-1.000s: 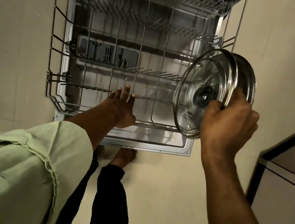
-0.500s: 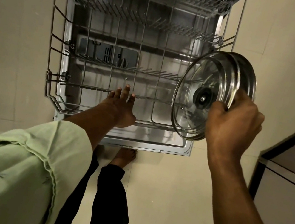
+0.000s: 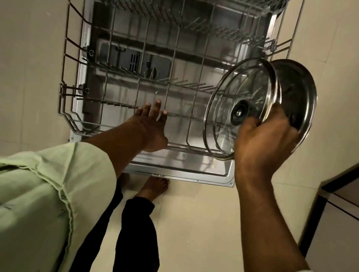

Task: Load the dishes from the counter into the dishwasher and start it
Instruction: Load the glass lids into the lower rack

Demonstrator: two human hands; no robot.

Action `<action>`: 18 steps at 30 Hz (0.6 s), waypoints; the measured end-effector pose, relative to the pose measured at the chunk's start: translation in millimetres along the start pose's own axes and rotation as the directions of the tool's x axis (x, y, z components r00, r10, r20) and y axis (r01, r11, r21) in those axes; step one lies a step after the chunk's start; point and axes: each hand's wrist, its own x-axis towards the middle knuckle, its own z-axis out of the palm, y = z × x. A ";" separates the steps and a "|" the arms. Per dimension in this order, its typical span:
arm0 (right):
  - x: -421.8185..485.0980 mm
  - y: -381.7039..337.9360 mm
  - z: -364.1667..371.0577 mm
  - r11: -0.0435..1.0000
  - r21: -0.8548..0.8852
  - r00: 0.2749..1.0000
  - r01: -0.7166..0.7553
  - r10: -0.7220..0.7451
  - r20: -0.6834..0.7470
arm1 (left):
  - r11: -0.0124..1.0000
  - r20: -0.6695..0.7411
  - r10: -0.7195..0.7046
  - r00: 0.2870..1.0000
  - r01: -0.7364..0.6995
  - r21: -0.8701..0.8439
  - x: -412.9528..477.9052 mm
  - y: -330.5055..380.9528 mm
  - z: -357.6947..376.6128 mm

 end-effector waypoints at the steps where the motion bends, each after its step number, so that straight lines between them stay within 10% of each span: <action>1: -1.5 1.4 2.8 1.000 0.010 1.000 -0.001 0.001 0.004 | 1.000 0.002 0.000 1.000 0.000 0.002 -0.3 0.4 -0.5; 18: 18.4 -16.3 40.7 0.996 0.074 0.970 0.051 -0.067 0.232 | 0.999 0.006 -0.024 1.000 0.024 0.028 2.7 1.9 0.6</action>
